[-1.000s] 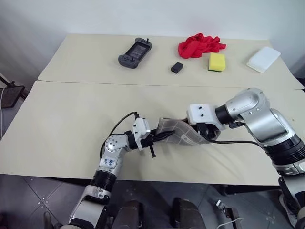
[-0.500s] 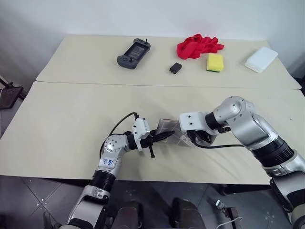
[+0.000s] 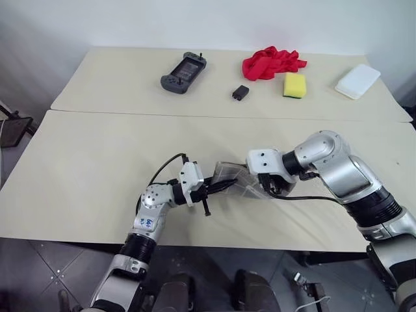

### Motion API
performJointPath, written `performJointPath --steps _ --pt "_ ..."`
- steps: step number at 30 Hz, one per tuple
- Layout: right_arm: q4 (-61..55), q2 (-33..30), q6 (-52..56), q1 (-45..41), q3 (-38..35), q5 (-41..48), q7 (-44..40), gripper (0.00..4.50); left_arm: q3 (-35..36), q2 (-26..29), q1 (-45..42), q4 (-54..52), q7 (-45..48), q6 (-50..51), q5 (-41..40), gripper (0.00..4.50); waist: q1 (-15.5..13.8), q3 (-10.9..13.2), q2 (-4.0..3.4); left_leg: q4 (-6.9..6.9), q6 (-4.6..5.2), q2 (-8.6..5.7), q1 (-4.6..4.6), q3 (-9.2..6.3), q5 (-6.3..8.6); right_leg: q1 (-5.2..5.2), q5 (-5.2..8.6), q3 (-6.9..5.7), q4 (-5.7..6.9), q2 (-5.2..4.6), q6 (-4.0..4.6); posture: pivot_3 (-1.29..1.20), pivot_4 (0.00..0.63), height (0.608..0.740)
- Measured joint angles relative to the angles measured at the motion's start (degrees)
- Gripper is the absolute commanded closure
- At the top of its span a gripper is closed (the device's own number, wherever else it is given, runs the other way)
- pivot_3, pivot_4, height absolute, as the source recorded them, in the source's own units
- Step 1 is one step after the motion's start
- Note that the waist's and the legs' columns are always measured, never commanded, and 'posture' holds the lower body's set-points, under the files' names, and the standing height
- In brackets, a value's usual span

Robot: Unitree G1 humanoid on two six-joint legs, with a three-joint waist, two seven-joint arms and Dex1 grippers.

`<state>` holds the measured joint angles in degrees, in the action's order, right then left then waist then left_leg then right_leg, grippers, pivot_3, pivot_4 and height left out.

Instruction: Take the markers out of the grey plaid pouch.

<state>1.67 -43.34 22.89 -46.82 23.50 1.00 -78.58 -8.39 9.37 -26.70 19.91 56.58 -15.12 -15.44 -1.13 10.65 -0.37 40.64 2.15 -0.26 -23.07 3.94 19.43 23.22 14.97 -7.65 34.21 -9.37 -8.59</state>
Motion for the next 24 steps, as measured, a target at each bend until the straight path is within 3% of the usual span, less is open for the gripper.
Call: performJointPath --steps 12,20,24 --pt "5.9 -1.2 -4.1 -0.1 -1.6 5.0 -0.3 3.38 -1.0 0.1 0.6 -1.6 -1.4 0.0 0.1 4.50 -0.1 0.0 0.00 0.00 0.00 -0.01 0.00 0.01 0.00 -0.01 0.00 0.00 -0.01 -0.01 0.00 0.00 0.150 0.740" --pt "3.0 -5.4 -12.1 -2.3 5.2 -6.4 2.8 3.38 -2.9 0.0 1.3 -3.5 -2.2 0.1 0.1 4.50 -0.2 0.0 0.00 0.00 0.00 0.00 -0.01 0.00 0.00 0.02 0.00 0.02 -0.02 -0.01 0.00 0.00 0.150 0.740" --pt "2.1 -7.9 -12.9 -2.6 5.3 -6.9 1.2 3.38 -4.0 -0.3 0.7 -4.2 -3.5 0.3 0.2 4.50 -0.3 0.0 0.00 0.01 0.00 -0.01 -0.03 0.00 0.00 0.01 0.00 0.01 -0.03 -0.01 0.00 0.00 0.150 0.740"
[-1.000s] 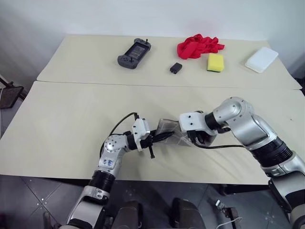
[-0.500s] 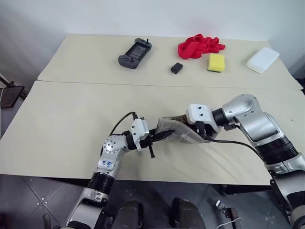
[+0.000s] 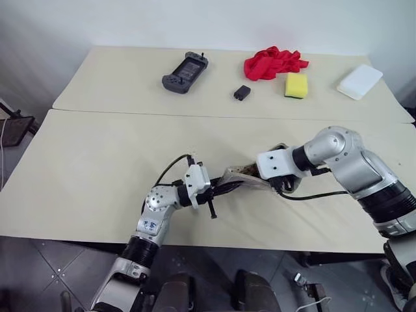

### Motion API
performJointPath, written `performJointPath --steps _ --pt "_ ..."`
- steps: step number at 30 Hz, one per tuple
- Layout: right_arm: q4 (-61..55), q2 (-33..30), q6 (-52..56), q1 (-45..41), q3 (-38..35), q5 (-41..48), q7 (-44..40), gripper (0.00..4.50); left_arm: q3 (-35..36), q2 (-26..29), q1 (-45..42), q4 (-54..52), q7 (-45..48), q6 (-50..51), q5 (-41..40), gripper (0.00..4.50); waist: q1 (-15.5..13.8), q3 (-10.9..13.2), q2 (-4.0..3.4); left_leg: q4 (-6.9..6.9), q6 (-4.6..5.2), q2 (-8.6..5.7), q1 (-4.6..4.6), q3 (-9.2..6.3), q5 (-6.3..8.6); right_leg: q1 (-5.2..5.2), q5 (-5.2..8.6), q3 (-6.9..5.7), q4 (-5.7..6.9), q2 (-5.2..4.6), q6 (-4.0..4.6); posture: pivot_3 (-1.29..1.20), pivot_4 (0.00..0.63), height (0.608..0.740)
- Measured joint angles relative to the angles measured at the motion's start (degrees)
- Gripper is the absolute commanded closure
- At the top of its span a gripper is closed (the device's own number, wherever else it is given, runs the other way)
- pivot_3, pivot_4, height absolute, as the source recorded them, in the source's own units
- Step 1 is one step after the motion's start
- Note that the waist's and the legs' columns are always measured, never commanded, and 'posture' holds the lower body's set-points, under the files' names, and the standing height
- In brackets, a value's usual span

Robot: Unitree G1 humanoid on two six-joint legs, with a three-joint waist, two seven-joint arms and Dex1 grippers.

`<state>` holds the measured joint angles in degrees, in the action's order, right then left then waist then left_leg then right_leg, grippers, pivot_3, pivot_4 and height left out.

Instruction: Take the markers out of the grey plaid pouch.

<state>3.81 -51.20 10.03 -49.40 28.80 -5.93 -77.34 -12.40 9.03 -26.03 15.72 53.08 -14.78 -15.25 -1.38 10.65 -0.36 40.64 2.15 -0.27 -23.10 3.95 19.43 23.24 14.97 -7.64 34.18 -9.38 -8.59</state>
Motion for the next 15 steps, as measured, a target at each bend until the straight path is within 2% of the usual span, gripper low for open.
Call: performJointPath --steps 3,6,10,15 --pt "0.0 -0.8 -1.3 0.0 -0.5 0.4 -0.2 3.38 -0.3 -0.2 -0.1 -1.4 -1.4 2.2 -0.3 4.50 0.1 0.0 0.00 -0.02 0.00 0.02 0.00 0.00 0.00 0.01 0.00 0.00 -0.01 0.01 0.00 0.00 0.150 0.740" --pt "2.4 -0.1 -7.8 0.5 -2.3 1.0 2.9 3.38 0.5 -0.7 -0.3 -2.9 -2.5 7.3 -2.9 4.50 0.2 0.0 0.00 -0.02 0.00 0.02 0.01 0.00 0.00 0.01 0.00 -0.01 -0.01 0.01 0.00 0.00 0.150 0.740" --pt "3.5 0.0 -7.8 2.6 -4.4 5.2 0.2 3.38 1.3 -1.2 -0.3 -4.1 -2.8 15.3 -7.0 4.50 -0.1 0.0 0.01 -0.01 0.00 0.00 -0.02 0.01 0.00 -0.05 0.00 -0.06 -0.02 0.01 0.00 0.00 0.150 0.740" --pt "8.1 1.4 -8.4 2.2 -4.4 5.1 -1.8 3.38 3.4 -2.9 -2.1 -5.3 -5.2 34.7 -16.6 4.50 0.1 0.0 0.01 0.03 0.01 0.03 0.06 -0.07 -0.01 -0.16 -0.01 -0.05 -0.03 0.02 -0.02 0.00 0.150 0.740"
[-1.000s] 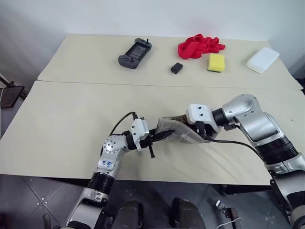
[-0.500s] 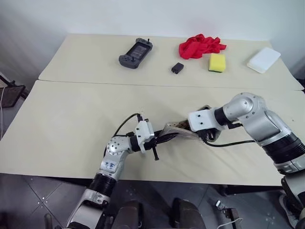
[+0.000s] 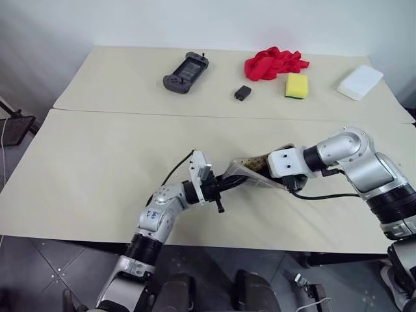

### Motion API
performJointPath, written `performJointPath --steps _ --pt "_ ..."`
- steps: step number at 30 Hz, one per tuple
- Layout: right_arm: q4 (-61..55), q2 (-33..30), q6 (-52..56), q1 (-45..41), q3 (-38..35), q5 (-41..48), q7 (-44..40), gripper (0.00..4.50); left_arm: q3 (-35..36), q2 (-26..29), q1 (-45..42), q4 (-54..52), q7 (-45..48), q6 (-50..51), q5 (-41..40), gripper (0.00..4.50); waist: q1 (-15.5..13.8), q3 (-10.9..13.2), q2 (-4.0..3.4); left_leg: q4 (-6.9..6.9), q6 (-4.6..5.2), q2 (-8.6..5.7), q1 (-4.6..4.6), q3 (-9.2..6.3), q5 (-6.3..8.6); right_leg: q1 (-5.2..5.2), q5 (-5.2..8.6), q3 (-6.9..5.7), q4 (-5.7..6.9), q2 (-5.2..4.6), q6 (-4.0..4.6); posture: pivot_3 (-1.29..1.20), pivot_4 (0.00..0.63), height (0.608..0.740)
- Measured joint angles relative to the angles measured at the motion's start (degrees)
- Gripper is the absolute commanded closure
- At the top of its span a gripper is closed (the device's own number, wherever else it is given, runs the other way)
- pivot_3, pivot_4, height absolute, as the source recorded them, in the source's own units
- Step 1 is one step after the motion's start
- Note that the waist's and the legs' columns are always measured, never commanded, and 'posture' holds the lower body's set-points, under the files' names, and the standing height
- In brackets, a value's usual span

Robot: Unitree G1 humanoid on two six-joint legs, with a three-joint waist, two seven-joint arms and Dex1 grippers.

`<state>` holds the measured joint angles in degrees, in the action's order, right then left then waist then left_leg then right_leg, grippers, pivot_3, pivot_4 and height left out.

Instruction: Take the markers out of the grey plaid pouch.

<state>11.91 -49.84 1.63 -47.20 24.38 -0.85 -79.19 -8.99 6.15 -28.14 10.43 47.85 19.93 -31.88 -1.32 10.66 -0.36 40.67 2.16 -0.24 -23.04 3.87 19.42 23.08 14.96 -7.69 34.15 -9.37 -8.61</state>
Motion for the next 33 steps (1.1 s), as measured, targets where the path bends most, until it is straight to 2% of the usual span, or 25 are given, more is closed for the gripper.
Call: performJointPath --steps 6,9,12,14,17,22,28,33 --pt "1.5 2.2 -3.1 -1.9 1.1 -3.4 -1.5 3.38 4.9 -0.8 -2.0 -0.6 -5.6 18.3 -9.1 4.50 0.1 0.0 0.00 -0.02 0.00 0.01 0.14 -0.22 0.00 -0.14 0.00 0.01 -0.03 0.00 0.00 0.00 0.150 0.740" --pt "0.7 3.1 -0.4 -1.6 1.2 -3.8 -2.5 3.38 5.2 -0.5 -1.9 -0.8 -5.5 18.6 -8.5 4.50 0.1 0.0 0.00 -0.08 -0.01 0.01 0.30 -0.22 0.00 -0.30 0.00 0.01 -0.09 0.01 0.00 0.00 0.150 0.740" --pt "-0.6 4.5 8.1 -1.7 1.6 -4.5 -4.0 3.38 3.1 1.1 -1.8 -1.1 -3.4 14.1 -4.1 4.50 0.1 0.0 0.00 -0.31 -0.03 0.01 0.72 -0.20 0.01 -0.67 0.00 0.03 -0.22 0.03 0.01 0.00 0.150 0.740" --pt "0.3 5.3 7.1 -3.8 3.3 -8.1 -2.4 3.38 4.6 -0.3 -1.8 -0.9 -5.0 14.4 -4.1 4.50 0.2 0.0 0.00 -0.34 -0.03 0.01 0.81 -0.20 0.02 -0.70 0.00 0.15 -0.24 0.02 0.01 0.00 0.150 0.740" --pt "2.2 6.2 2.8 -5.8 5.6 -15.4 4.9 3.38 8.3 -3.1 -2.2 -0.2 -9.1 17.7 -6.3 4.50 0.2 -0.1 0.14 -0.36 -0.06 0.04 0.82 -0.22 0.01 -0.65 0.00 0.19 -0.21 0.01 0.01 0.00 0.150 0.740" --pt "-2.3 6.4 0.0 -2.4 4.6 -19.0 9.6 3.38 13.0 -6.3 -3.1 1.4 -15.4 22.8 -10.2 4.50 0.1 -0.1 0.15 -0.51 -0.06 0.02 0.81 -0.20 0.01 -0.63 0.00 0.15 -0.28 0.01 0.00 0.00 0.150 0.740" --pt "-6.0 7.6 1.0 1.0 0.2 -17.6 11.3 3.38 17.3 -6.3 -5.2 1.9 -20.7 29.5 -15.1 4.50 0.2 -0.1 0.15 -0.55 -0.08 0.01 0.82 -0.17 0.00 -0.62 0.00 0.16 -0.29 0.04 0.01 0.00 0.150 0.740" --pt "-5.3 8.1 1.2 0.6 -3.1 -11.9 10.1 3.38 17.0 -3.4 -5.0 -0.1 -19.2 30.2 -15.9 4.50 0.2 -0.1 0.15 -0.59 -0.08 0.00 0.82 -0.16 0.00 -0.61 0.00 0.16 -0.31 0.04 0.01 0.00 0.150 0.740"
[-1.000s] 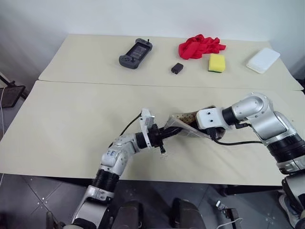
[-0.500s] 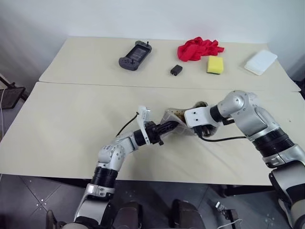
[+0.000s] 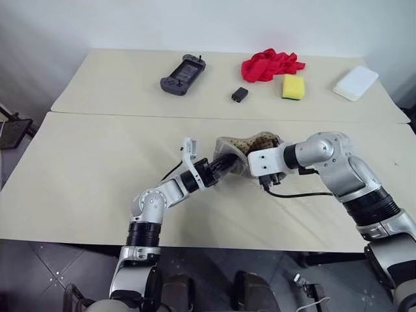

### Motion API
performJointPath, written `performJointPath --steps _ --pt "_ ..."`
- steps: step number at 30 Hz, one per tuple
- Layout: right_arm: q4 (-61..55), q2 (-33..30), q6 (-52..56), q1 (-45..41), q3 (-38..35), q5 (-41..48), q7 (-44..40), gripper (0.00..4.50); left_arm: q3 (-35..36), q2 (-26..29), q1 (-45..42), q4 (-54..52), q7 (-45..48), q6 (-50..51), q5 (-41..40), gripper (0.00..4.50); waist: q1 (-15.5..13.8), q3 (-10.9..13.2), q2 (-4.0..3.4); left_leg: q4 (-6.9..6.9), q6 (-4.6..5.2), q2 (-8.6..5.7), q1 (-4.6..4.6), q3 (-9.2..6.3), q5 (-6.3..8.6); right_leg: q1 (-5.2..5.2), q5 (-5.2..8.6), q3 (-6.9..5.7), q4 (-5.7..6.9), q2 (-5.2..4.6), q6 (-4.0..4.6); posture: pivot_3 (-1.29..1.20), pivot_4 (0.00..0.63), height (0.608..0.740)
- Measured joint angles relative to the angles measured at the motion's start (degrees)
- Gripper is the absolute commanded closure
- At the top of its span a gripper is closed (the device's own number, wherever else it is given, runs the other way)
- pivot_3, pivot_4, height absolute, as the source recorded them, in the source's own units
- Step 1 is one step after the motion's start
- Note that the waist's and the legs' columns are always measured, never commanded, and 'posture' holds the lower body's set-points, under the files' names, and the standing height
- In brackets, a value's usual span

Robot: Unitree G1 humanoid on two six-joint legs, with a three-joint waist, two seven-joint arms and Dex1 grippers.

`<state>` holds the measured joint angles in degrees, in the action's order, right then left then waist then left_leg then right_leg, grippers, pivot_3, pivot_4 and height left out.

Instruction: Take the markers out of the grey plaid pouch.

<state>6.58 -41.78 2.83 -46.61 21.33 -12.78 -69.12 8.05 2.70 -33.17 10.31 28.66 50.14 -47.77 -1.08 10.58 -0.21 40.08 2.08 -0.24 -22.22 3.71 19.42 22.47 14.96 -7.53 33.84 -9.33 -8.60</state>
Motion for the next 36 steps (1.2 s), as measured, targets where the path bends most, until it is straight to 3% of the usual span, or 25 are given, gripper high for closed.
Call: performJointPath --steps 4,8,14,26,29,33,36 --pt "7.0 0.1 -7.7 -2.5 -1.8 4.4 -0.9 3.38 -0.9 1.8 0.7 -3.0 1.6 0.0 0.2 4.50 -0.1 0.0 0.01 -0.01 0.00 -0.01 0.00 -0.02 0.00 -0.02 0.00 0.00 -0.03 0.00 0.00 0.00 0.150 0.740" --pt "10.2 2.9 -1.7 -1.5 -6.0 15.9 -8.1 3.38 -3.3 3.9 2.4 -5.9 5.0 -2.7 1.9 4.50 0.1 0.0 0.01 -0.06 0.00 0.02 -0.01 -0.01 0.00 -0.01 0.00 -0.02 -0.06 0.03 0.00 0.00 0.150 0.740" --pt "21.4 5.3 -6.0 -4.5 -8.3 22.1 -14.7 3.38 -7.3 6.1 4.2 -8.3 9.0 -7.7 5.0 4.50 0.2 0.0 0.01 -0.04 0.00 0.02 0.02 0.02 0.00 -0.02 0.00 0.01 -0.04 0.03 0.00 0.00 0.150 0.740" --pt "27.7 6.0 -11.1 -6.0 -8.1 24.2 -17.3 3.38 -13.5 10.5 7.6 -10.0 13.4 -17.2 12.1 4.50 0.1 0.0 0.00 -0.03 0.00 0.02 0.01 -0.02 0.00 -0.02 0.00 0.00 -0.04 -0.01 0.00 0.00 0.150 0.740" --pt "27.6 0.8 -25.7 -6.7 -4.8 16.3 -15.0 3.38 -14.6 9.8 8.9 -10.4 13.6 -15.0 11.1 4.50 -0.2 0.0 -0.04 -0.03 0.02 -0.02 0.01 0.01 0.01 -0.02 0.00 0.04 -0.05 -0.09 -0.01 0.00 0.150 0.740" --pt "25.6 0.3 -27.4 -6.1 -4.8 15.0 -13.0 3.38 -13.4 8.5 9.2 -10.1 12.5 -12.5 9.1 4.50 0.4 0.1 0.00 -0.05 -0.04 0.06 0.04 -0.01 -0.02 0.00 0.01 0.02 0.00 -0.02 0.02 0.00 0.150 0.740" --pt "22.4 0.9 -27.7 -4.0 -5.3 14.8 -10.9 3.38 -8.7 6.0 8.4 -7.9 9.3 -6.4 4.4 4.50 0.6 0.1 0.00 -0.06 -0.04 0.12 0.03 -0.03 -0.03 0.00 0.02 0.00 0.00 -0.02 0.03 0.00 0.150 0.740"
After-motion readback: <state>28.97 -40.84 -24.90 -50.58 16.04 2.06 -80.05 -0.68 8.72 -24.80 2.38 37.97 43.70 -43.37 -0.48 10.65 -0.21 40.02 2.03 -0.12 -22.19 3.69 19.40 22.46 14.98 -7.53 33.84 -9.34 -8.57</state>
